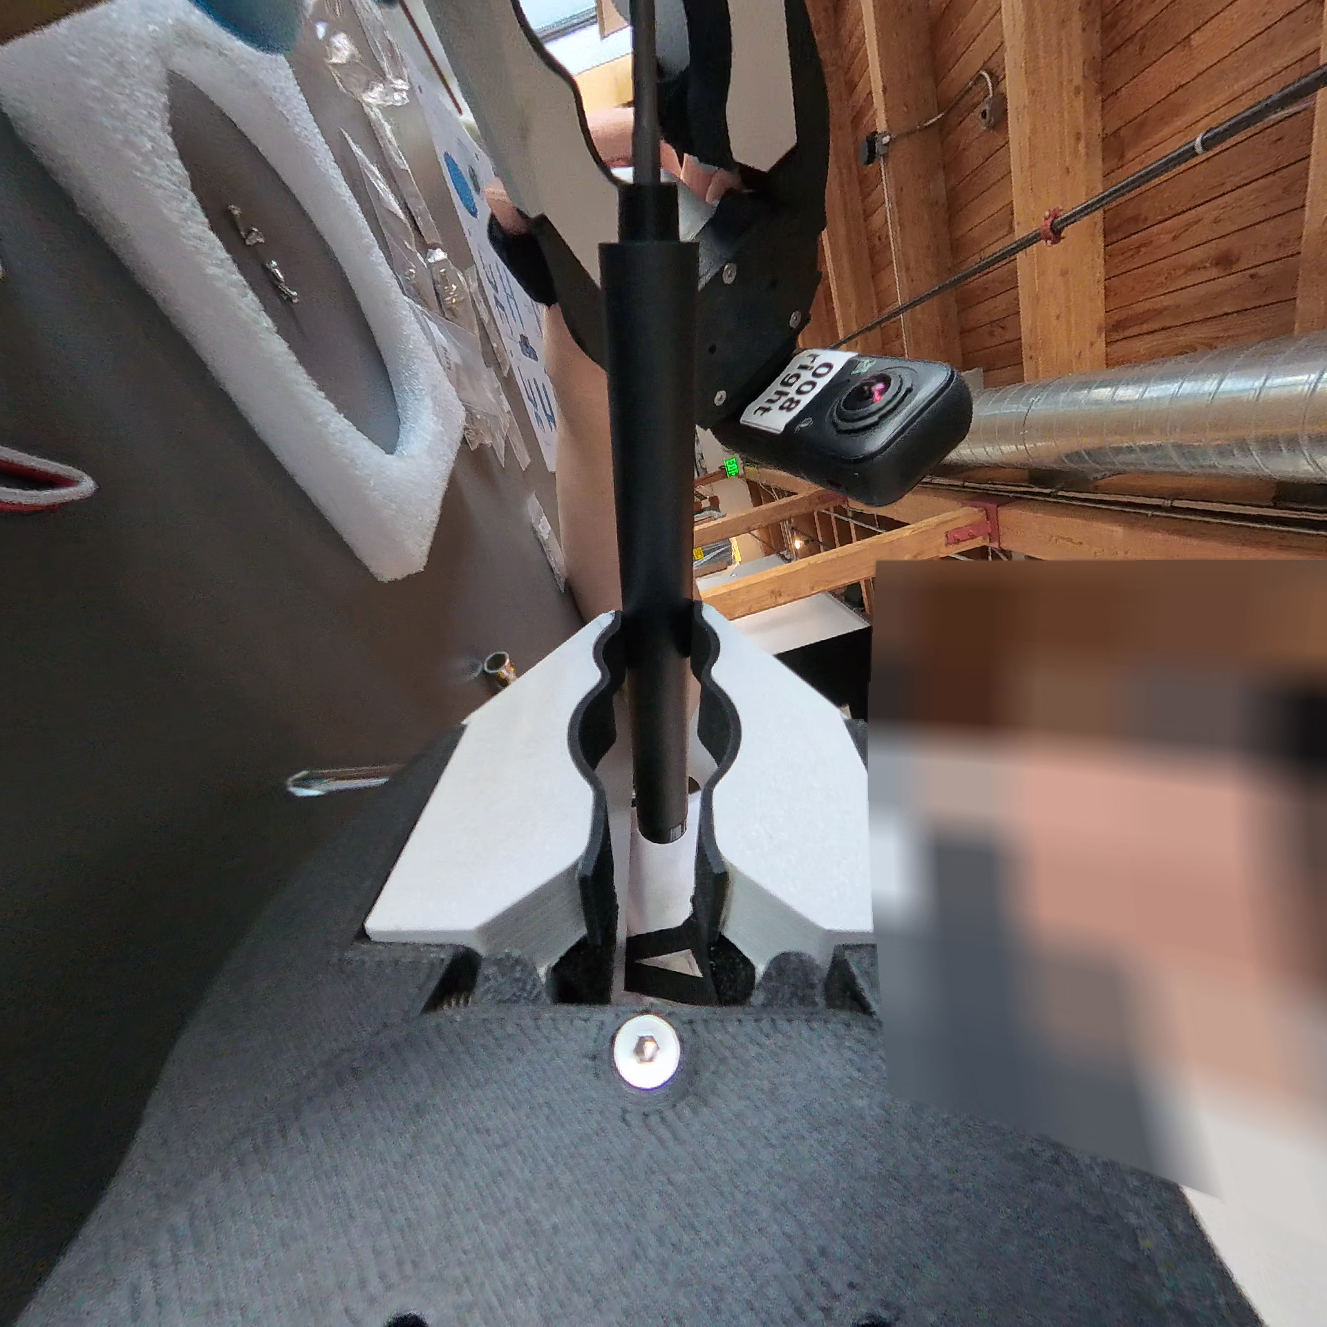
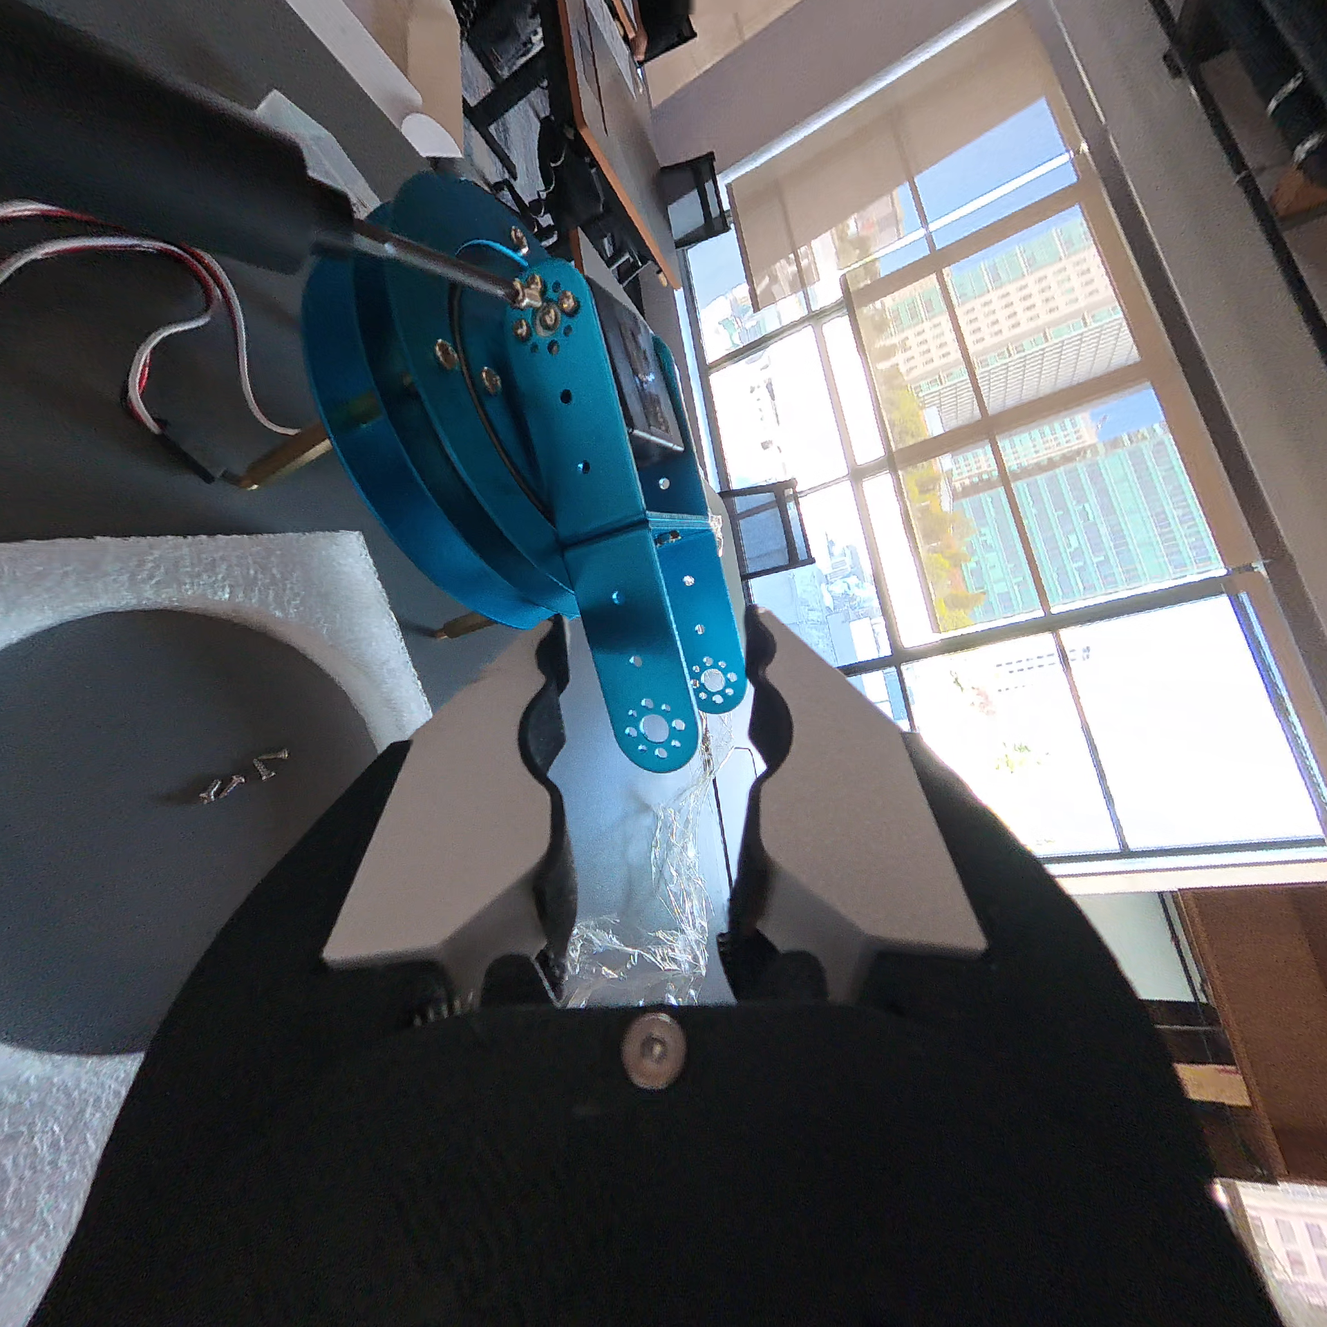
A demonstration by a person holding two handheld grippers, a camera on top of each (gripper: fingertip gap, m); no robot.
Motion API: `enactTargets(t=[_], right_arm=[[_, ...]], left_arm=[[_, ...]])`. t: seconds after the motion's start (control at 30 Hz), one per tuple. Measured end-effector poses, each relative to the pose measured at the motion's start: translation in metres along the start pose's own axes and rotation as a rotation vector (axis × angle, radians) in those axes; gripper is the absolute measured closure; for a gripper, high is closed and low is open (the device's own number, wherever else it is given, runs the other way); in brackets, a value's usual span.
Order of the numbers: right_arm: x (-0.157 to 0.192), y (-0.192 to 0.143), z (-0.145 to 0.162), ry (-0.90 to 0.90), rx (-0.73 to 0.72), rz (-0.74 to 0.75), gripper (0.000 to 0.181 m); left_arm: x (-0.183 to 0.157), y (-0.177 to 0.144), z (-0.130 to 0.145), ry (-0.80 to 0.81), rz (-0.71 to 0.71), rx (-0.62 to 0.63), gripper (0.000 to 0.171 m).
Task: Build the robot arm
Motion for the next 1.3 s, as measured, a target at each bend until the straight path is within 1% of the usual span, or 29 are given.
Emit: enactTargets(t=[0.17,0.57,0.7,1.0,1.3], right_arm=[[0.003,0.003,0.0,0.005,-0.011,0.0,0.142],[0.003,0.004,-0.002,-0.01,-0.02,0.007,0.146],[0.005,0.004,-0.002,0.008,-0.019,-0.016,0.154],[0.003,0.004,-0.003,0.056,-0.005,-0.038,0.154],[0.002,0.004,-0.002,0.071,0.005,-0.042,0.154]], left_arm=[[0.004,-0.001,-0.003,-0.01,-0.002,-0.003,0.156],[0.007,-0.001,-0.007,-0.011,-0.013,0.002,0.156],[0.01,-0.001,-0.006,-0.016,-0.015,0.007,0.156],[0.009,0.001,-0.005,-0.013,-0.014,0.016,0.155],[0.009,-0.001,-0.013,-0.007,-0.015,-0.001,0.155]])
Point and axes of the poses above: each gripper's, where its closed fingertips meet, y out along the fingers, z out of its underside, x = y × z across the jaws, the point moved 4 cm from there along -y, back along the fingers, and after that the axes turned 9 degrees about -x, right-handed, at the moved point
